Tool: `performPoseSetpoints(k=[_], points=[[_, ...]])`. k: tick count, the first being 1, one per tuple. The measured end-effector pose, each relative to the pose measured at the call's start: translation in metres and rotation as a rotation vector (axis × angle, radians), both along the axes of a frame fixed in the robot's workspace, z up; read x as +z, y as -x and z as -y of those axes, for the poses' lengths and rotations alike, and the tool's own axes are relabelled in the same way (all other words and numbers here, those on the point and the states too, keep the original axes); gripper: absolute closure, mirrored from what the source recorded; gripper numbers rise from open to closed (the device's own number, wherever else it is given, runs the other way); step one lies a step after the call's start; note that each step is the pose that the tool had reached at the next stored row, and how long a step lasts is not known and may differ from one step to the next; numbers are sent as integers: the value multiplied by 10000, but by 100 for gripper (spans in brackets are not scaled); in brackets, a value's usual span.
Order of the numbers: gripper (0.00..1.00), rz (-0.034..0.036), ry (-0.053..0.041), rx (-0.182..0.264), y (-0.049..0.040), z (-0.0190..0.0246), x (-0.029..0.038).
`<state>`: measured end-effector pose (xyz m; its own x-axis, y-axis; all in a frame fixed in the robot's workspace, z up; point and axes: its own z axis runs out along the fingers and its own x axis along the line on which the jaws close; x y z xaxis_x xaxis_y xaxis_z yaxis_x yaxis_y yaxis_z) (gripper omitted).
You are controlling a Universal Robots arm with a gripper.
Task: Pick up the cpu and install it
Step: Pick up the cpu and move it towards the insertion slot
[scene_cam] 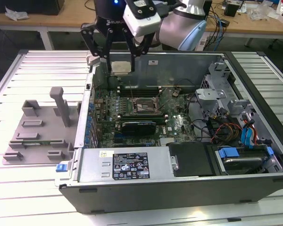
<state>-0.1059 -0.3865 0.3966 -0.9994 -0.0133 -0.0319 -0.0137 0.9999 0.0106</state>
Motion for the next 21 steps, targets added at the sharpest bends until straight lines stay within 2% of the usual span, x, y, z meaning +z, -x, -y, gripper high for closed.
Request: performPoseSetpoints(k=[2, 3, 6, 8, 10, 11, 12, 14, 16, 18, 21], points=[[45, 1, -2, -1, -194, -6, -91], [45, 0, 0, -1, -253, -9, -116], [45, 1, -1, -1, -390, -12, -165], [45, 0, 0, 0, -431, -14, -178], [45, 1, -2, -1, -520, -22, -212], [45, 0, 0, -1, -681, -41, -280], [45, 0, 0, -3, -748, -108, -347], [45, 0, -2, -1, -740, -227, -461], [45, 0, 0, -1, -670, -283, -579], [45, 0, 0, -1, -644, -309, -625], [45, 0, 0, 0, -596, -412, -728]])
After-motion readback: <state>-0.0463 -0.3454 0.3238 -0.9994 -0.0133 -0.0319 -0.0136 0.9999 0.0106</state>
